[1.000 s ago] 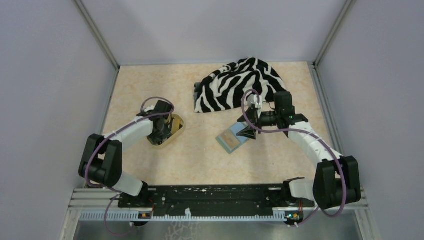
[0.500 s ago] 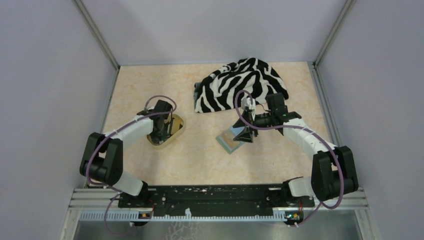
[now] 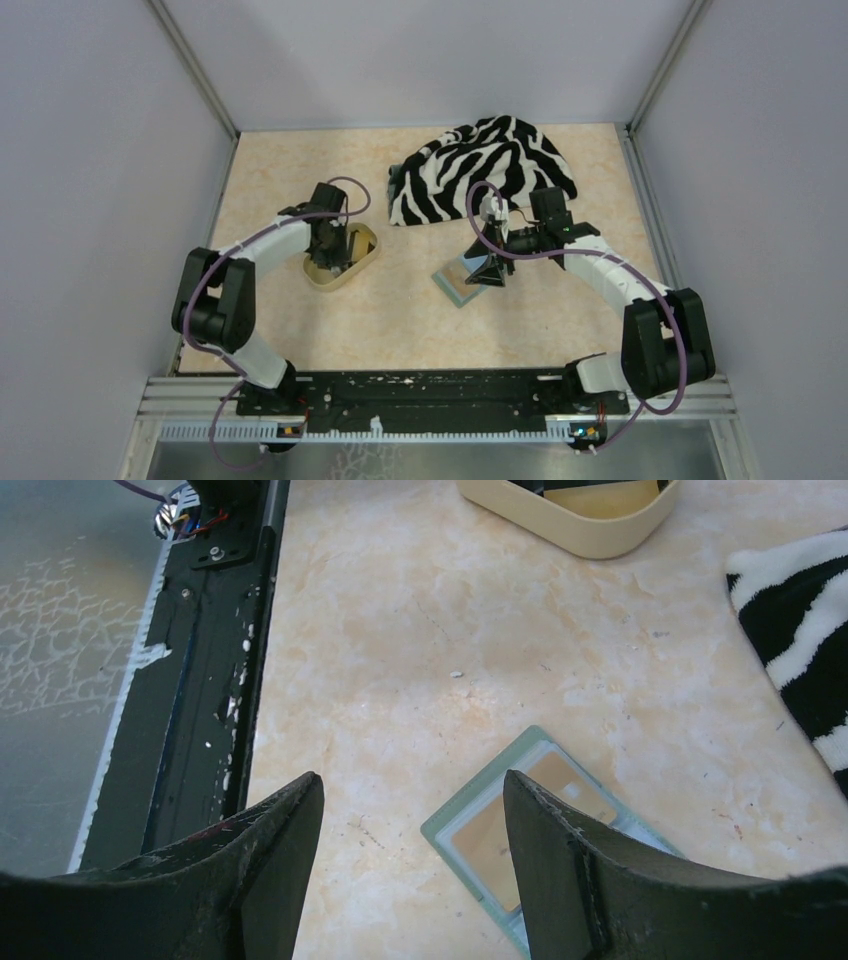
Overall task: Put the credit cards into the card holder
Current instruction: Move the storage box to the center of the board.
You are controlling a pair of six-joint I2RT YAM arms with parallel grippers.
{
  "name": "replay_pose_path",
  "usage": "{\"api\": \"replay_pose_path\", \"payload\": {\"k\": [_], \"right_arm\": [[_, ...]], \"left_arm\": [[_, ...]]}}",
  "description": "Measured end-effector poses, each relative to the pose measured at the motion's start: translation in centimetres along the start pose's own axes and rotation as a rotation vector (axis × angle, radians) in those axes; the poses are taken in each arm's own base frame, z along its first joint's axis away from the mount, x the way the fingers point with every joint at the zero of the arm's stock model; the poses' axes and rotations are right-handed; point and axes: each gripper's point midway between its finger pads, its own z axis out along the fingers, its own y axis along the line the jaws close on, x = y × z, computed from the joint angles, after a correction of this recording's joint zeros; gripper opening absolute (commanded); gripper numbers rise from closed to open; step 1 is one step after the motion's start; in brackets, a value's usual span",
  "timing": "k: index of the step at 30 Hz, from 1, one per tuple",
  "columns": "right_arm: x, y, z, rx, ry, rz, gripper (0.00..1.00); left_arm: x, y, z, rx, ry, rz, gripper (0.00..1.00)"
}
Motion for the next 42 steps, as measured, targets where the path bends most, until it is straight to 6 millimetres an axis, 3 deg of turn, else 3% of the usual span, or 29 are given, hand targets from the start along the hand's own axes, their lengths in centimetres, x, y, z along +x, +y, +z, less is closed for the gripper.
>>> {"api": "replay_pose_path", "payload": {"k": [12, 20, 26, 30, 35, 42], "right_arm": [[0.3, -0.1, 0.1, -0.004, 0.004, 0.008, 0.66], [0.4, -0.3, 0.4, 0.009, 0.015, 0.039, 0.65], [-0.2, -1.3, 4.0, 0.065, 0.082, 0.061, 0.65], [-1.4, -4.2, 8.0, 0.141, 0.147, 0.098, 0.62], [-2.9, -9.8, 11.8, 0.307, 0.178, 0.130, 0.52], [-1.5, -15.0, 15.2, 0.430, 0.232, 0.206, 0.51]], "left_arm": [[-2.3, -6.5, 0.6, 0.356, -0.037, 0.138, 0.25], [-1.7, -4.7, 0.5, 0.249, -0.076, 0.035, 0.24], [-0.3, -3.0, 0.3, 0.157, -0.066, -0.050, 0.22], [-0.2, -2.7, 0.3, 0.135, -0.068, -0.110, 0.21], [0.3, -2.3, 0.2, 0.114, -0.072, -0.184, 0.21], [0.3, -2.0, 0.1, 0.104, -0.081, -0.221, 0.21]]}}
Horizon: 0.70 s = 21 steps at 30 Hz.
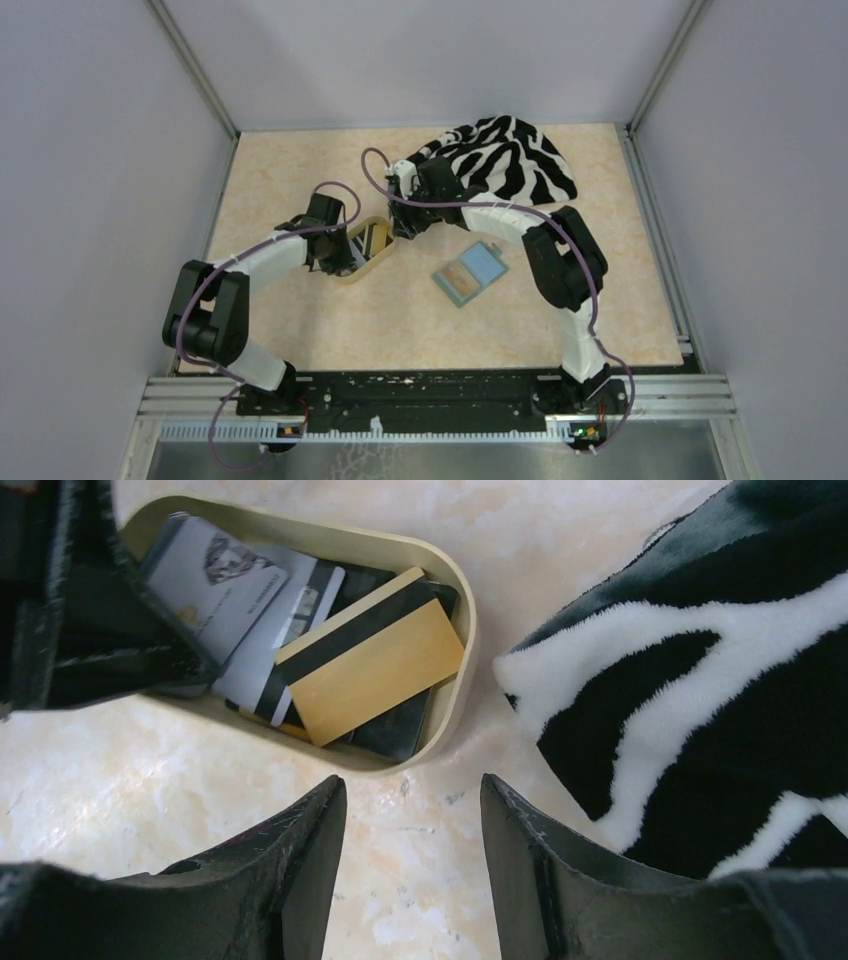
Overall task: Put the credit cards into the card holder
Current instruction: Move the storage box to the center of the board.
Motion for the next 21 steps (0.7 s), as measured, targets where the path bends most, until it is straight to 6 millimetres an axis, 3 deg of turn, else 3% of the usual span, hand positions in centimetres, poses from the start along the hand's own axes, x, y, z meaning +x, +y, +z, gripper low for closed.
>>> {"api": "replay_pose_path", "payload": {"k": [7, 11, 16, 21], "right_arm": [[1.0, -0.7, 3.8, 0.029, 0.065, 0.061, 0.40], [1.2, -1.1, 5.2, 0.061, 0.084, 0.071, 0.21], [1.4, -1.5, 5.3, 0.120, 0.076, 0.099, 0.06], [2.4, -1.5, 3.8, 0.206, 0.017, 0.163, 0.02]], "left_arm": [[0.0, 0.0, 0.0, 0.001, 0.001, 0.001, 0.21], [0.0, 0.0, 0.0, 0.002, 0.002, 0.008, 0.22], [-0.2, 0.1, 0.2, -0.001, 0.008, 0.025, 0.21], [-0.5, -0.3, 0.3, 0.013, 0.020, 0.053, 0.21]]}}
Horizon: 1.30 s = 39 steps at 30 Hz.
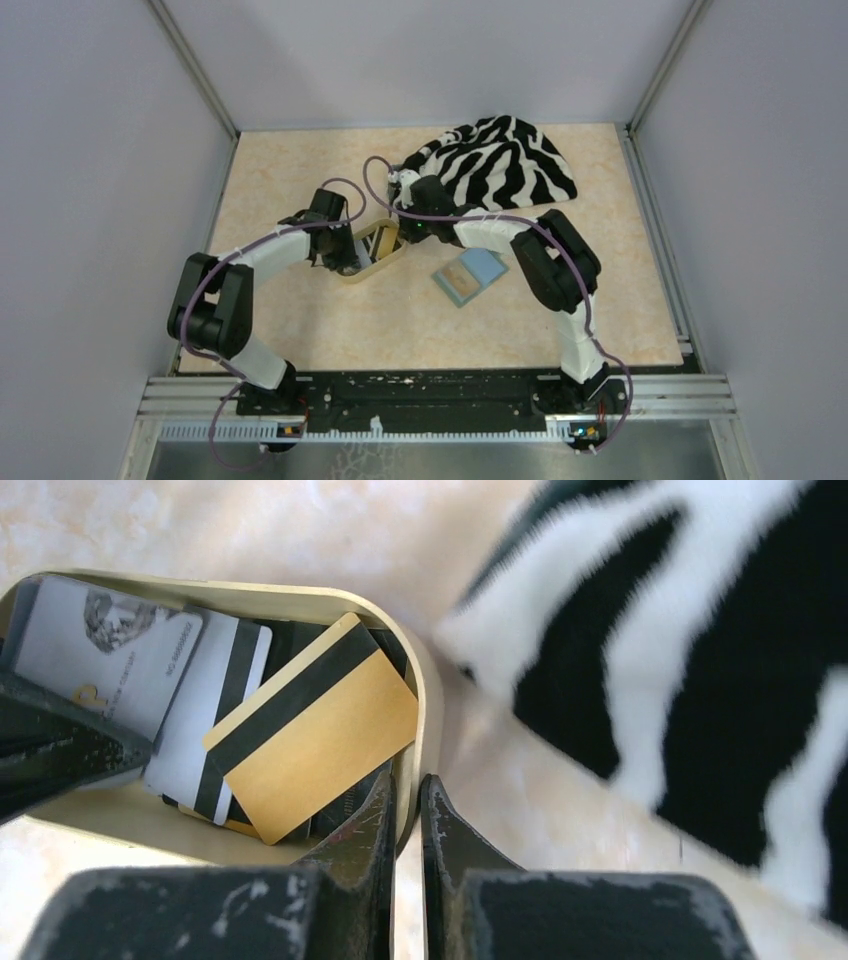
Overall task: Put the credit cards into the card holder
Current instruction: Move the storage box to the center of the board.
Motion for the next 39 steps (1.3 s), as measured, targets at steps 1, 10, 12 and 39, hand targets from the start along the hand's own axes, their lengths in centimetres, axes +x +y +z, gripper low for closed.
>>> {"api": "replay_pose_path", "payload": {"k": [1, 10, 12, 39], "right_arm": [[0.6, -0.2, -0.8, 0.024, -0.008, 0.033, 0.02], [5.1, 0.9, -5.7, 0.173, -0.038, 0.320, 0.09], [5.3, 1.1, -5.8, 0.172, -0.040, 0.366, 0.13], [4.5, 3.0, -6.7, -0.023, 0.002, 0.277, 0.35]], "left_arm": [[0.0, -0.2, 0.1, 0.010, 0.004, 0.006, 0.21], [0.7, -1.6, 0.2, 0.102, 0.062, 0.100, 0.23], [0.9, -1.7, 0.2, 0.118, 0.071, 0.112, 0.27], [1.3, -2.5, -0.9, 0.161, 0.092, 0.097, 0.44]]}}
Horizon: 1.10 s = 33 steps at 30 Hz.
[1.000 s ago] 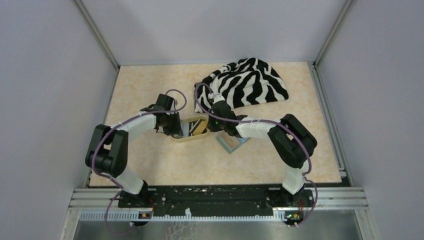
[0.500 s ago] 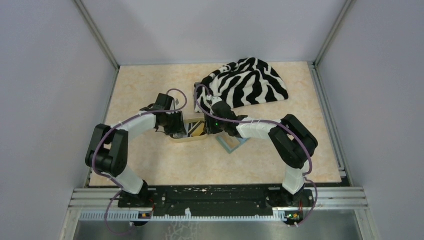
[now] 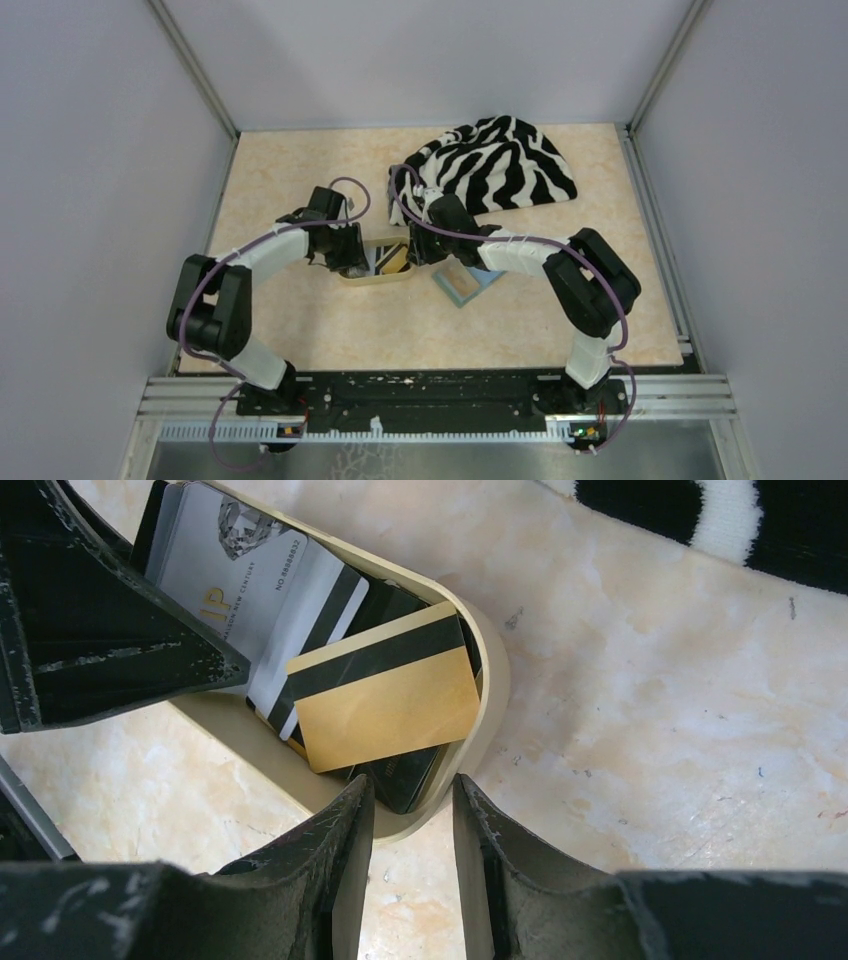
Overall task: Put the credit cards into the card holder
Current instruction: Move the storage box to the center of the board, then pick up the credit card from the storage box.
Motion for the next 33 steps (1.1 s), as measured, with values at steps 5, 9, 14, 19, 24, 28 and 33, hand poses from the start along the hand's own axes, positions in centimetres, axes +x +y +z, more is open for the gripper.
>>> {"api": "replay_pose_path", "payload": {"k": [5, 9, 14, 19, 24, 28, 33], "right_arm": [[0.1, 0.2, 0.0, -0.014, 0.008, -0.007, 0.35], [0.2, 0.2, -0.1, -0.019, 0.011, -0.012, 0.35], [0.3, 0.4, -0.1, -0.028, 0.015, -0.015, 0.35], [0.2, 0.7, -0.1, -0.039, 0.020, -0.015, 0.35], [0.0, 0.9, -0.2, -0.047, 0.019, -0.016, 0.35], [-0.2, 1.2, -0.2, -0.060, 0.018, -0.018, 0.35], [-0.4, 1.5, -0.3, -0.073, 0.018, -0.019, 0.35]], "left_arm": [[-0.4, -0.1, -0.6, 0.007, -0.019, -0.012, 0.43], [-0.6, -0.1, -0.9, 0.010, -0.027, -0.021, 0.43], [-1.0, 0.1, -1.7, 0.014, -0.045, -0.031, 0.43], [-1.3, 0.2, -2.6, 0.016, -0.064, -0.039, 0.43], [-1.3, 0.6, -3.0, 0.011, -0.069, -0.050, 0.41], [-0.9, 0.9, -3.2, 0.006, -0.066, -0.057, 0.38], [-0.8, 1.3, -3.6, 0.000, -0.072, -0.066, 0.36]]}}
